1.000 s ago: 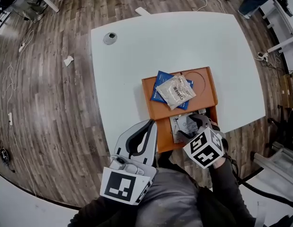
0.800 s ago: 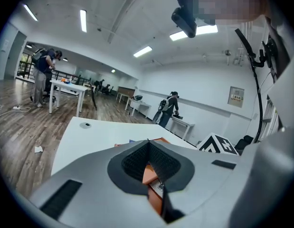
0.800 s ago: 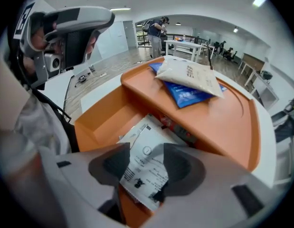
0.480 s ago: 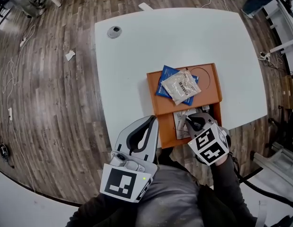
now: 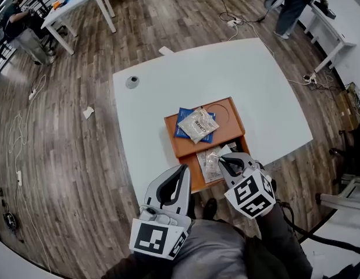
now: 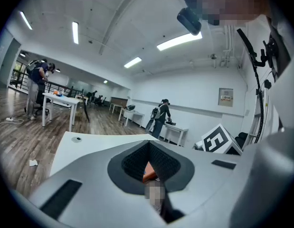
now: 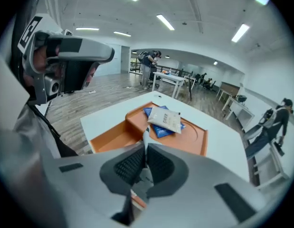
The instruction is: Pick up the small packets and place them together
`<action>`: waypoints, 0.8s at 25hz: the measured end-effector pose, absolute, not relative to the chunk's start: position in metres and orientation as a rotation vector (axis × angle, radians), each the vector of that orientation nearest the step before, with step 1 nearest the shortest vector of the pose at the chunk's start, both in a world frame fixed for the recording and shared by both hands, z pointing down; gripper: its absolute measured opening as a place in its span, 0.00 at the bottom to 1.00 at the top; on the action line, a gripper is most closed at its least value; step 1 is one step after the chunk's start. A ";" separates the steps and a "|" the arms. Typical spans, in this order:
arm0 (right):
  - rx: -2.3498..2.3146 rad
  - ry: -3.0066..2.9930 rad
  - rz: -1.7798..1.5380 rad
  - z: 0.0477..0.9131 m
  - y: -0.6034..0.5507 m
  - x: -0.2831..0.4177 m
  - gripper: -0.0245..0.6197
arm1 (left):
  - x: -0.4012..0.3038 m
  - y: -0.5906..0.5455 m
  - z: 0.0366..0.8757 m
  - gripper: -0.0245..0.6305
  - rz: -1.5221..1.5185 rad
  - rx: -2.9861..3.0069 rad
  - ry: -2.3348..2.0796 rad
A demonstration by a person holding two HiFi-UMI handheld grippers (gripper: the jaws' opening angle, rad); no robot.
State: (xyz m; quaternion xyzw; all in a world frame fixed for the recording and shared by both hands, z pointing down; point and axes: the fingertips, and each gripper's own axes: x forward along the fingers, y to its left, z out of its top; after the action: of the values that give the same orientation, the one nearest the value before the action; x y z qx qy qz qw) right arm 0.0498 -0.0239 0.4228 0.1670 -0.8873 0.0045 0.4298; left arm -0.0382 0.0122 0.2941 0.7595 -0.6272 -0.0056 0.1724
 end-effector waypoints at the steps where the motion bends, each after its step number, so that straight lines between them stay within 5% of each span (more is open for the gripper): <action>1: 0.425 -2.223 0.002 0.419 -0.022 0.054 0.06 | -0.032 0.015 0.291 0.04 -0.016 2.168 -1.778; 20: 0.483 -2.306 0.007 0.402 -0.028 0.067 0.06 | -0.006 0.007 0.289 0.04 0.028 2.228 -1.731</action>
State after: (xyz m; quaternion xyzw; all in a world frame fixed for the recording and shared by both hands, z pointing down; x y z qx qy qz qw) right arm 0.0672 -0.0276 0.4020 0.1894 -0.9043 0.0026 0.3826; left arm -0.0055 0.0067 0.2893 0.7794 -0.6058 0.0098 0.1594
